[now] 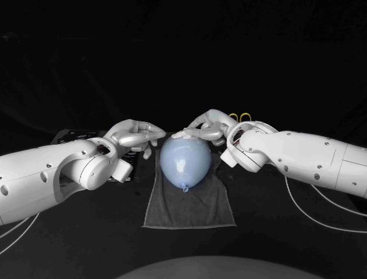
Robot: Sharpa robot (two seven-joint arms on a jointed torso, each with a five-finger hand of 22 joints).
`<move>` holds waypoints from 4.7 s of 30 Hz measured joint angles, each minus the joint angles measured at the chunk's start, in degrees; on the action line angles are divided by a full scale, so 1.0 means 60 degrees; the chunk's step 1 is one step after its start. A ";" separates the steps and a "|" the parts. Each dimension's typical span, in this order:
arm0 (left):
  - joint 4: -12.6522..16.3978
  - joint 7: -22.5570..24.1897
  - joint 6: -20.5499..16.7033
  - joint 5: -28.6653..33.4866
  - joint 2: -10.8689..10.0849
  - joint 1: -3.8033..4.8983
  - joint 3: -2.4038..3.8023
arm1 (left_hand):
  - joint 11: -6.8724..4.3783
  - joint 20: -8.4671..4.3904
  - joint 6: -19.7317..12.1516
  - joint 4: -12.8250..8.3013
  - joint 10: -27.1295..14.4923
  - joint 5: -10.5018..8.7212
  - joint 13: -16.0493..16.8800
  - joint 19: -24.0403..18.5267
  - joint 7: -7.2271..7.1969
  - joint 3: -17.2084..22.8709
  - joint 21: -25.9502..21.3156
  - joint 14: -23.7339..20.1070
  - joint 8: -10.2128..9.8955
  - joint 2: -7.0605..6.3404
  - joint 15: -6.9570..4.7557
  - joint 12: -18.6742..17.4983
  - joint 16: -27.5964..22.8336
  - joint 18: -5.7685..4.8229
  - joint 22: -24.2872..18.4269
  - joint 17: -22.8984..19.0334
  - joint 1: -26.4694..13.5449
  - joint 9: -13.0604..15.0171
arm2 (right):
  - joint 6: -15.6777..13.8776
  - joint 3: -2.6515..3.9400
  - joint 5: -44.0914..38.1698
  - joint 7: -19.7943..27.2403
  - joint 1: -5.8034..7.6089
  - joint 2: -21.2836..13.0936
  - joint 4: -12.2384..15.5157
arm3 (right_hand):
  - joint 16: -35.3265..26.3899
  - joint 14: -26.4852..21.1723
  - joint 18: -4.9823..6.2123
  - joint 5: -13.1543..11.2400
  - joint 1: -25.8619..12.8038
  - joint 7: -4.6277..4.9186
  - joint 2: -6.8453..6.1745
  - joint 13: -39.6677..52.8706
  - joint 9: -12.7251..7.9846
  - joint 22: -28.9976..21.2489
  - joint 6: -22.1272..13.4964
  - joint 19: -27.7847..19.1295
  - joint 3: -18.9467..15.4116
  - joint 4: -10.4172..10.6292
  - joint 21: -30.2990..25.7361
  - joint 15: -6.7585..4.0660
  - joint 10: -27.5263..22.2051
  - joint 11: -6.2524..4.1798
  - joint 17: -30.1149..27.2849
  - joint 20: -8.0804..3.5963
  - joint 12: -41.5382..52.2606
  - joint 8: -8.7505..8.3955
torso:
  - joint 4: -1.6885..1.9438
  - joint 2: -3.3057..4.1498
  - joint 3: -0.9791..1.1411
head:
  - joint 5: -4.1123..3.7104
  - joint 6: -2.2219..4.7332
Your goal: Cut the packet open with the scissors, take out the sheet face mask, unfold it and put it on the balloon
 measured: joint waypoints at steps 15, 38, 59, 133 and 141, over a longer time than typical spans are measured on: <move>0.0004 0.0000 0.0005 0.0001 -0.0012 0.0002 0.0000 | 0.0001 0.0000 0.0000 0.0025 0.0001 0.0000 -0.0010 0.0000 -0.0001 0.0025 0.0000 0.0000 0.0000 0.0000 0.0000 -0.0001 0.0000 0.0000 0.0012 -0.0005 0.0000 0.0000 | -0.0467 0.0001 -0.0013 0.0217 -0.0007 -0.0132 0.0211 | 0.0021 -0.0138 -0.0002 -0.0056 0.1088 -0.0520 0.0230 0.0003 0.0209 0.0005 0.1170 0.0009 0.0739 -0.0982 0.0167 -0.0311 0.0000 -0.0513 0.0004 -0.0389 0.0111 0.0779 | -0.0001 0.0001 0.0001 | 0.0013 -0.0028; 0.0009 0.0023 0.0010 0.0007 -0.0044 0.0000 0.0000 | 0.0001 0.0000 0.0000 0.0024 0.0002 0.0000 -0.0033 0.0000 -0.0002 0.0024 0.0000 0.0000 0.0000 0.0037 0.0000 -0.0045 -0.0001 0.0000 -0.0004 -0.0027 0.0036 -0.0012 | -0.1742 -0.0003 -0.0157 0.1047 -0.0081 -0.1111 0.1853 | 0.0021 -0.0184 -0.0044 -0.0049 0.1042 -0.0530 0.0112 -0.0003 0.0208 0.0003 0.1174 0.0018 0.1003 -0.1245 0.0259 -0.0363 0.0000 -0.0646 0.0002 -0.0534 0.0350 0.1056 | -0.0007 -0.0002 0.0002 | 0.0035 -0.0055; 0.0025 0.0235 0.0030 0.0019 -0.0091 -0.0001 0.0000 | 0.0048 0.0084 0.0068 -0.0041 -0.0666 0.0000 -0.0764 -0.0804 0.0042 0.0223 -0.0707 -0.0600 0.0000 0.0014 0.0083 -0.1118 -0.0260 0.0230 -0.1056 -0.1118 0.0346 -0.0151 | -0.1120 -0.0040 -0.3368 0.0860 -0.0494 -0.2035 0.3734 | 0.0013 -0.0149 -0.0047 -0.0055 0.0966 -0.0555 0.0037 0.0005 0.0208 0.0006 0.1161 0.0016 0.1053 -0.1295 0.0336 -0.0401 0.0036 -0.0682 0.0008 -0.0532 0.0380 0.1184 | -0.0007 -0.0001 0.0003 | 0.0084 -0.0104; -0.0603 -0.1494 -0.1422 -0.6607 0.1250 -0.0415 0.0021 | 0.0339 0.0294 -0.1763 0.0078 -0.1634 0.0000 0.0110 -0.0733 -0.0012 -0.2875 -0.0509 -0.0545 0.0224 -0.0066 0.0307 0.1066 0.0039 0.0153 -0.0798 -0.0692 0.1542 -0.0459 | -0.2089 -0.0144 -0.7371 0.1020 -0.2069 -0.2539 0.4213 | 0.0021 -0.0196 -0.0046 -0.0054 0.1018 -0.0747 -0.0292 0.0005 0.1059 0.0002 0.1048 0.0000 0.1187 -0.1589 0.0226 -0.0482 -0.0002 -0.0714 0.0001 -0.0584 -0.0097 0.1831 | -0.0003 -0.0002 -0.0005 | 0.0360 -0.0630; -0.0577 -0.1448 -0.1428 -0.6501 0.1220 -0.0417 0.0021 | 0.0339 0.0293 -0.1762 0.0078 -0.1634 0.0000 0.0093 -0.0733 -0.0013 -0.2875 -0.0510 -0.0545 0.0265 -0.0065 0.0306 0.1066 0.0038 0.0152 -0.0814 -0.0696 0.1542 -0.0459 | -0.2852 -0.0140 -0.6468 0.1483 -0.2107 -0.2732 0.4264 | 0.0021 -0.0194 -0.0047 -0.0050 0.0831 -0.0575 -0.0478 0.0000 0.0985 0.0006 0.0630 -0.0002 0.1073 -0.1475 0.0137 -0.0483 0.0008 -0.0703 0.0004 -0.0583 -0.0170 0.1726 | -0.0004 -0.0002 -0.0003 | 0.0352 -0.0630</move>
